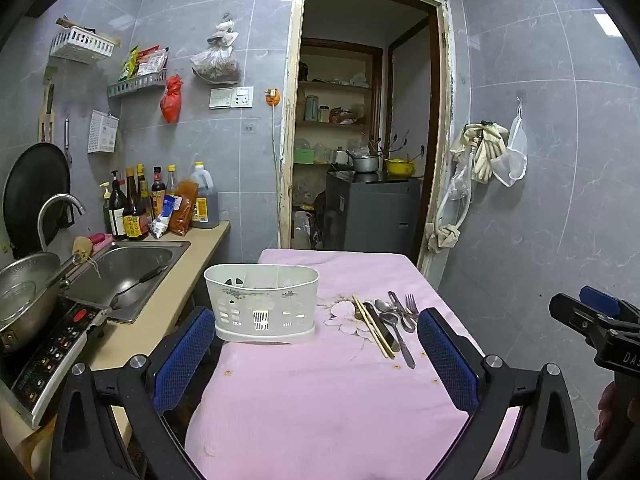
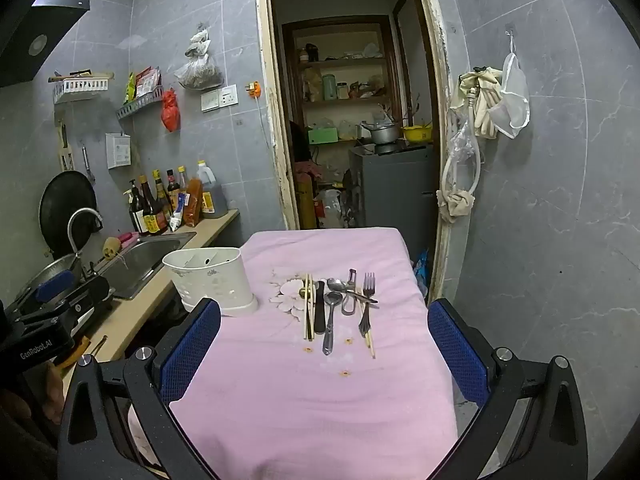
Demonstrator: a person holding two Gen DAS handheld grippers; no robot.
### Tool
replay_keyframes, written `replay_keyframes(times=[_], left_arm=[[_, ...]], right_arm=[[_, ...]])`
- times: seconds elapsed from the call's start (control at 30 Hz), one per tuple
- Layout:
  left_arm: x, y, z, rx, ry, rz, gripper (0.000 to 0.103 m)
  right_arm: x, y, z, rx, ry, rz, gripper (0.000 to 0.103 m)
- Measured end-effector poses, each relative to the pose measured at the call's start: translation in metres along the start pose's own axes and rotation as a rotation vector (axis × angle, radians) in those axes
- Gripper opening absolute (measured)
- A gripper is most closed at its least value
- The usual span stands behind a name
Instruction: Organize utensils
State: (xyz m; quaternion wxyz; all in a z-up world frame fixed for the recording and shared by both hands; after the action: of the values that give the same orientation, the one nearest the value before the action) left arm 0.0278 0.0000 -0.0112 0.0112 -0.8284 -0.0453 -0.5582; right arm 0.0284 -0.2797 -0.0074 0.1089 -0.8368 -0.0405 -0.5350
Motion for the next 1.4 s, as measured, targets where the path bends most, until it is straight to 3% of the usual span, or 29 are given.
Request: replay_keyframes(times=[1.4], left_arm=[[0.0, -0.0001, -0.0003, 0.0, 0.006, -0.006, 0.102]], right_arm=[[-0.0028, 0.0027, 0.0016, -0.004, -0.005, -0.005, 0.102]])
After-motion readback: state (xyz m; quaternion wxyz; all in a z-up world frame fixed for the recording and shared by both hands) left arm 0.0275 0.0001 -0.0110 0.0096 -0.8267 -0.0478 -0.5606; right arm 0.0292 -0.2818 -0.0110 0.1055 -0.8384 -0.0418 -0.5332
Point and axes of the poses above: each gripper's, at about its wrist camera, not at the fingertips, and z roughly the way its jaws point, y to its right, x to its top, the point moved 3 cm from there along z, roughly the way its jaws point, and after that the axes turned 4 degrees about x, right-handed, at the moved point
